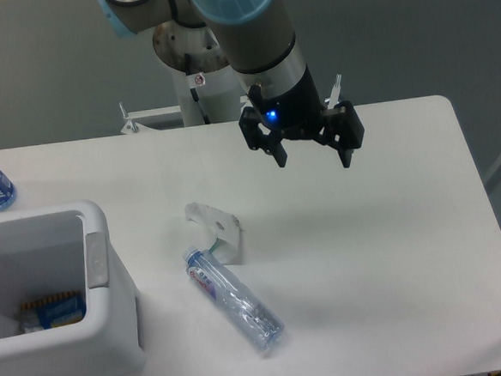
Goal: Place the trash in the trash can
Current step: 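Move the open gripper over the crumpled clear plastic bag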
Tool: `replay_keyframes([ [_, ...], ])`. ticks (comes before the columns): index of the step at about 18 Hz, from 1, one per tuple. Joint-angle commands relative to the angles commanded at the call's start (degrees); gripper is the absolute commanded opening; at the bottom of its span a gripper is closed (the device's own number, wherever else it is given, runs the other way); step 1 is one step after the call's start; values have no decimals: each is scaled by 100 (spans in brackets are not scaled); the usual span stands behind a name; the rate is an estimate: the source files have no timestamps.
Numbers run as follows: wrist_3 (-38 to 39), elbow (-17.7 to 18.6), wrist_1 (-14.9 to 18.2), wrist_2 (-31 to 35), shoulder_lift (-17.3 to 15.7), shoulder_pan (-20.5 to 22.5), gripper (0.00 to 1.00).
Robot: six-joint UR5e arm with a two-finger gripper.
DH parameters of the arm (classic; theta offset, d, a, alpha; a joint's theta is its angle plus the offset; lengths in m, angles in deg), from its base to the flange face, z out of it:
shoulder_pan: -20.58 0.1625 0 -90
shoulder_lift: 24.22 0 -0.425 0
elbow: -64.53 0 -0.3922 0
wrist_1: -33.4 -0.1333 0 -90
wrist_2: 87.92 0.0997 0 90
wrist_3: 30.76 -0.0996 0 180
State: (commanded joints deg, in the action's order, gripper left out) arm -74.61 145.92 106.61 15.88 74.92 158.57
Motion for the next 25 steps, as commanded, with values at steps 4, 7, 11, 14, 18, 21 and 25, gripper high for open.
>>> replay_keyframes([
  [4,9,9,35,-35,-44,9,100],
  [7,271,70,-9,-70,-61,-26,100],
  [11,799,228,-9,-97,-70,-44,100],
  [14,800,378,-18,-228,-88,-53,100],
  [18,817,597,-26,-237,-114,-79,100],
  [21,896,782,-26,-237,-149,-210,100],
  [25,1186,1080,-26,-220,-141,-482,100],
])
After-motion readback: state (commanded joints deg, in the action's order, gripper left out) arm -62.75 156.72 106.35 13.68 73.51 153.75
